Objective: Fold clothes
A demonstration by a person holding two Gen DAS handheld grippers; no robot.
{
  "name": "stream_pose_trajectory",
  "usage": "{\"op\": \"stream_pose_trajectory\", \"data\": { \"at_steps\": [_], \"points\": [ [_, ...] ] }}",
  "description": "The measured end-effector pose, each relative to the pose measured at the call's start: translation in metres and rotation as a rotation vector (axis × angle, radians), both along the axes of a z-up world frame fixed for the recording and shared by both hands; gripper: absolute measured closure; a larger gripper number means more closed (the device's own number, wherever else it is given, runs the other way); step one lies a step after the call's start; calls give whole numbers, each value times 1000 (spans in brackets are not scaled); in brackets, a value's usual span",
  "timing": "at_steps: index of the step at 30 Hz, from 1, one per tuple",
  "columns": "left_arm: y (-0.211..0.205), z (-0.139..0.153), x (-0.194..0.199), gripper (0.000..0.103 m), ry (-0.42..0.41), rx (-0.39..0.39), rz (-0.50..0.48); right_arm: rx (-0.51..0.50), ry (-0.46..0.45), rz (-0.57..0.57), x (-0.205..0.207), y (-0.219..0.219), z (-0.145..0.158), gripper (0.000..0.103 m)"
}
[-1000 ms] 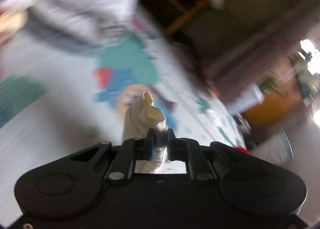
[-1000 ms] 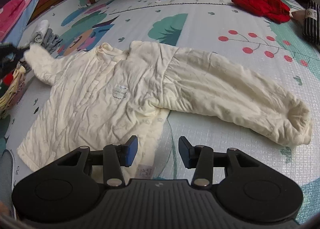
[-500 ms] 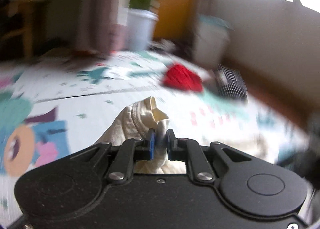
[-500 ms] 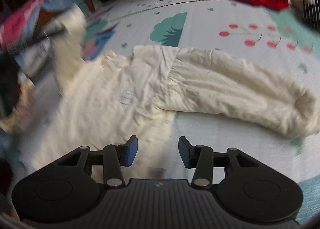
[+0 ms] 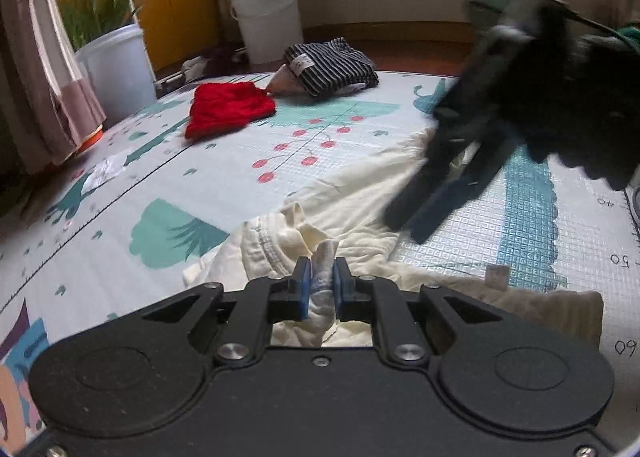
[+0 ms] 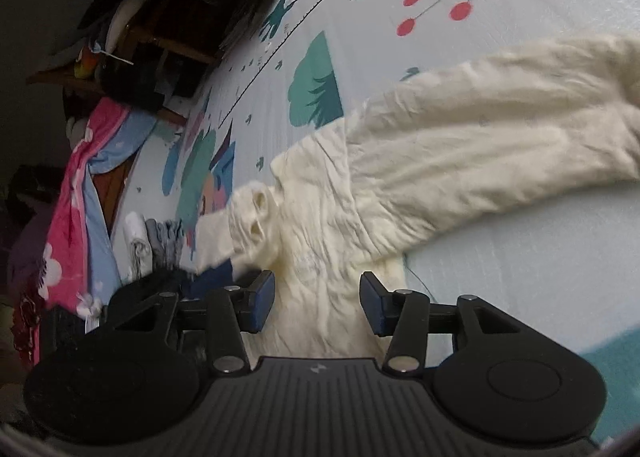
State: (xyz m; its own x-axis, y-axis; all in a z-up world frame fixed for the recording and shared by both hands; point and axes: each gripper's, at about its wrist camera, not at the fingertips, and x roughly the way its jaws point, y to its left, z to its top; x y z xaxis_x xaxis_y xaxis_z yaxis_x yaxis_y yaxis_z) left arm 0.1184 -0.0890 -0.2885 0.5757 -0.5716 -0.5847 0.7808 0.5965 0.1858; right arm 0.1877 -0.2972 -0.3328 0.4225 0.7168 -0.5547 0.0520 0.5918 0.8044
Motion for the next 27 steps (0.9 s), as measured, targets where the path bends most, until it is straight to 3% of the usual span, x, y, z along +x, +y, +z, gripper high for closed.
{"op": "stream_pose_trajectory", "data": {
  "at_steps": [8,11,14,17,21,24,27],
  "points": [
    [1,4,-2,93,-10,5,2,133,57,7,50,32,-12,44],
    [2,1,-1,93,-21,15,17,128,65,36,60,40,-16,74],
    [7,-2,-1,92,-16,22,29,89,29,93,63,50,-14,85],
    [22,8,-6,80,17,-4,37,23,7,125,64,57,-12,87],
    [81,38,2,80,47,-127,209,-26,-4,108,60,52,-13,88],
    [129,40,27,80,47,-125,378,-43,-18,123,60,52,-14,88],
    [146,24,48,80,98,-94,363,-63,-30,130,62,56,-13,88]
  ]
}}
